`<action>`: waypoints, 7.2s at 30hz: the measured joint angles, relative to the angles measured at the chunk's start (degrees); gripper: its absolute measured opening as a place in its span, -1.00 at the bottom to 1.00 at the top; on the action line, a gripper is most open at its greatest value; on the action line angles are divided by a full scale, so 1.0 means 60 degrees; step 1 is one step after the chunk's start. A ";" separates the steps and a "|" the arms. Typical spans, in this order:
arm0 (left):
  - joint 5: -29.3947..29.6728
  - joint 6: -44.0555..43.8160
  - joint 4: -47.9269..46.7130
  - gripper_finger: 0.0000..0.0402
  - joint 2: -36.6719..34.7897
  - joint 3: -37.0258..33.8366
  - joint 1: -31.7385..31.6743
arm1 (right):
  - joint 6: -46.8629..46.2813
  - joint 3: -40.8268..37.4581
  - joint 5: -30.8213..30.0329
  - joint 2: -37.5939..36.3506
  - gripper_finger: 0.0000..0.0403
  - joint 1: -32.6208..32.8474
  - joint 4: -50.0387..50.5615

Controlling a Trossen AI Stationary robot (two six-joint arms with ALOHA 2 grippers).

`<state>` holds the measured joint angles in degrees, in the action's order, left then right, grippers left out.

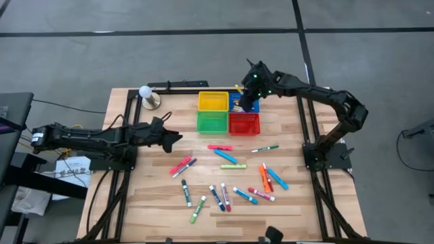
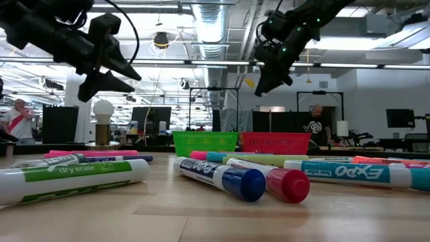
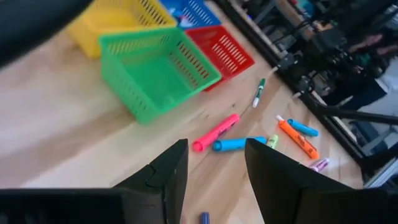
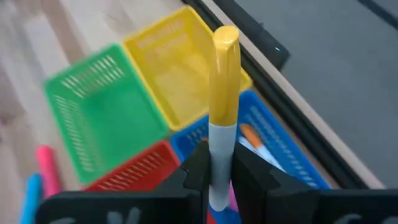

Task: Pick & Place Markers
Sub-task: Put the small yellow highlighter pen into the blue bin, then put the small green marker pen into the red bin

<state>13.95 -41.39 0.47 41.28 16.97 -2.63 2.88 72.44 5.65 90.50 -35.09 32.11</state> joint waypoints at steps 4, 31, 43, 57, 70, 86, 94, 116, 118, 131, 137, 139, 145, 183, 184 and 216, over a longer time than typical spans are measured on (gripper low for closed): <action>0.0004 0.0845 0.0219 -0.21 -0.0004 0.0000 -0.0152 | 0.0586 0.0010 -0.0307 0.0155 -0.78 -0.0122 0.0615; -0.0010 0.1931 0.0361 -0.21 0.0004 0.0004 -0.0314 | 0.2156 0.1923 -0.0767 0.3866 -0.77 -0.0176 0.2064; -0.0010 0.1931 0.0361 -0.21 0.0004 0.0007 -0.0314 | 0.2529 0.2280 -0.1291 0.4346 -0.77 -0.0185 0.2660; -0.0013 0.1931 0.0361 -0.21 0.0004 0.0007 -0.0314 | 0.2603 0.2275 -0.1418 0.4659 -0.76 -0.0289 0.2756; -0.0014 0.1931 0.0361 -0.21 0.0004 0.0007 -0.0314 | 0.2634 0.2273 -0.1417 0.4659 -0.70 -0.0281 0.2750; -0.0010 0.1931 0.0360 -0.21 0.0005 0.0007 -0.0314 | 0.2599 0.2273 -0.1422 0.3893 -0.33 -0.0246 0.3165; -0.0011 0.1931 0.0360 -0.21 0.0005 0.0007 -0.0311 | 0.2523 0.2269 -0.1450 0.2359 -0.34 -0.0002 0.3397; -0.0025 0.1593 0.0514 -0.21 0.0004 0.0011 -0.0314 | 0.1058 0.2273 -0.0660 -0.1595 -0.36 0.1457 0.5367; -0.0025 0.1302 0.0536 -0.21 0.0004 0.0011 -0.0312 | 0.0917 0.2269 -0.0442 -0.1708 -0.36 0.1699 0.5412; -0.0557 0.0346 0.0653 -0.21 0.0004 0.0011 -0.0310 | 0.0332 0.1389 0.0070 -0.2569 -0.37 0.3383 0.4942; -0.0560 0.0346 0.0713 -0.21 0.0004 0.0011 -0.0310 | -0.0491 -0.0600 0.0065 -0.3226 -0.38 0.3761 0.4184; -0.0560 0.0346 0.0753 -0.21 0.0004 0.0011 -0.0310 | -0.0748 -0.1184 0.0062 -0.3404 -0.38 0.3827 0.4067; -0.0560 0.0346 0.0867 -0.21 0.0004 0.0011 -0.0310 | -0.0925 -0.2406 0.0052 -0.3599 -0.38 0.4007 0.4068; -0.0555 0.0343 0.1053 -0.21 0.0004 0.0011 -0.0310 | -0.0125 -0.3432 -0.1217 -0.0597 -0.38 0.4731 0.3608; -0.0553 0.0343 0.1051 -0.21 0.0004 0.0011 -0.0310 | -0.0050 -0.3435 -0.1214 -0.0594 -0.38 0.4777 0.3625; -0.0553 0.0346 0.1006 -0.21 0.0004 0.0011 -0.0310 | 0.1058 -0.4532 -0.1729 -0.0601 -0.38 0.5073 0.1694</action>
<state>10.63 -39.31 6.50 41.30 17.04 -4.49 9.23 45.25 -4.72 86.89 -4.64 42.27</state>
